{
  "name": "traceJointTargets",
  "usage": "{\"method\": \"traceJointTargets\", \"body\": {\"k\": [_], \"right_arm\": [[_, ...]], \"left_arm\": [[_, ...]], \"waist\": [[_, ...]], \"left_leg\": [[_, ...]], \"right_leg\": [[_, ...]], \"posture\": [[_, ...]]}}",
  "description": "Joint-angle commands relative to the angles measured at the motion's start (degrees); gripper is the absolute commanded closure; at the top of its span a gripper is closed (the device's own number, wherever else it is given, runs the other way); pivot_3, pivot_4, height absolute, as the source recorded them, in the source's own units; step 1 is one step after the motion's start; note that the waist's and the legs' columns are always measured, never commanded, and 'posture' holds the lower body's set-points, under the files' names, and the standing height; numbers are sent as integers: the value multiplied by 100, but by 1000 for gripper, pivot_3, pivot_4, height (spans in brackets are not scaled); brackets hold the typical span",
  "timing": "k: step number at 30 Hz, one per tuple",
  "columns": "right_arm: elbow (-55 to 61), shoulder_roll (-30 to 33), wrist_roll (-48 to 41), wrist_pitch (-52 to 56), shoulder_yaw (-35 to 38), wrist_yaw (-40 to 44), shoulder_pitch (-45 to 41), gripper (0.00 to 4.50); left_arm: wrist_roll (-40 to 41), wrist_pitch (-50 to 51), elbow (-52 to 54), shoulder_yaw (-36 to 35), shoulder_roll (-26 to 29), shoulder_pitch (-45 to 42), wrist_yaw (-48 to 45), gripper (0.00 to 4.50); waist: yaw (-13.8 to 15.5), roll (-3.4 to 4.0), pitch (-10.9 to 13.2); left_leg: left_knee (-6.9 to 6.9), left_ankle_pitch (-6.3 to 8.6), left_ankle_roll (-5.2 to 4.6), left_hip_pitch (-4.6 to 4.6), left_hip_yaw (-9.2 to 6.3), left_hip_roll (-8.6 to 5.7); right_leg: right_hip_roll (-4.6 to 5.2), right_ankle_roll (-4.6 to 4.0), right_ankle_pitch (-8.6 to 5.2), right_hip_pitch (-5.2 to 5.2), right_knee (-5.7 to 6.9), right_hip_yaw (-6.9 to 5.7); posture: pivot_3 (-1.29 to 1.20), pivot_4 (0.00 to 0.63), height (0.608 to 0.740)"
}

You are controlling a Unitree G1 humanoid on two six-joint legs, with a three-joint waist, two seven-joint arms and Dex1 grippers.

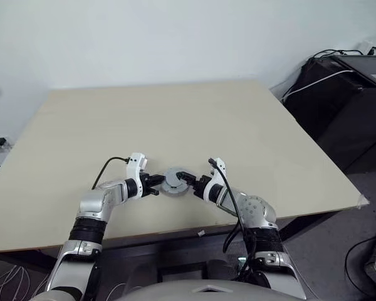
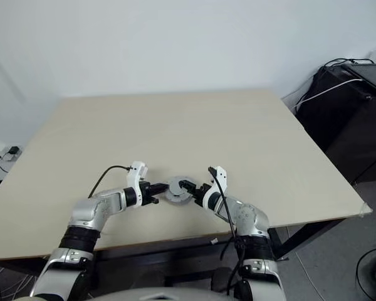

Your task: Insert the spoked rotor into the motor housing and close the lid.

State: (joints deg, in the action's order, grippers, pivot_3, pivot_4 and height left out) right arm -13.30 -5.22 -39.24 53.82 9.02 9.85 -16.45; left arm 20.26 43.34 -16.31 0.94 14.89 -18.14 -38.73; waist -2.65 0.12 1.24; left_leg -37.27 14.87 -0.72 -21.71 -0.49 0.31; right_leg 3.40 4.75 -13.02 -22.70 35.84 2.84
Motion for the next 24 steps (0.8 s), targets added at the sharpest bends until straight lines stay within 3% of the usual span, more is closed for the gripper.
{"method": "traceJointTargets", "body": {"k": [1,7,17,24], "right_arm": [[-1,-347,-95,154,-252,172,-193,38],[-30,-237,26,453,-362,185,-127,38],[499,-472,-1137,1048,156,1203,-13,38],[459,-553,-962,796,169,866,-47,38]], "left_arm": [[-99,140,-61,235,-58,93,46,4500],[-104,146,-26,233,-65,119,72,4500],[-138,140,27,268,-78,172,95,4500],[-178,120,22,225,-100,182,94,4500]], "waist": [[4,1,0],[-13,-4,-4],[-82,-3,-3],[-66,-3,-2]], "left_leg": [[0,0,0,0,-1,0],[1,0,0,0,-2,0],[7,0,0,-7,0,2],[13,3,2,-10,-4,-3]], "right_leg": [[0,0,0,0,0,0],[0,-2,-1,1,-1,0],[-2,-5,-3,10,3,1],[-2,-5,-12,3,2,1]], "posture": [[0,0,740],[0,0,740],[0,0,740],[0,0,740]]}}
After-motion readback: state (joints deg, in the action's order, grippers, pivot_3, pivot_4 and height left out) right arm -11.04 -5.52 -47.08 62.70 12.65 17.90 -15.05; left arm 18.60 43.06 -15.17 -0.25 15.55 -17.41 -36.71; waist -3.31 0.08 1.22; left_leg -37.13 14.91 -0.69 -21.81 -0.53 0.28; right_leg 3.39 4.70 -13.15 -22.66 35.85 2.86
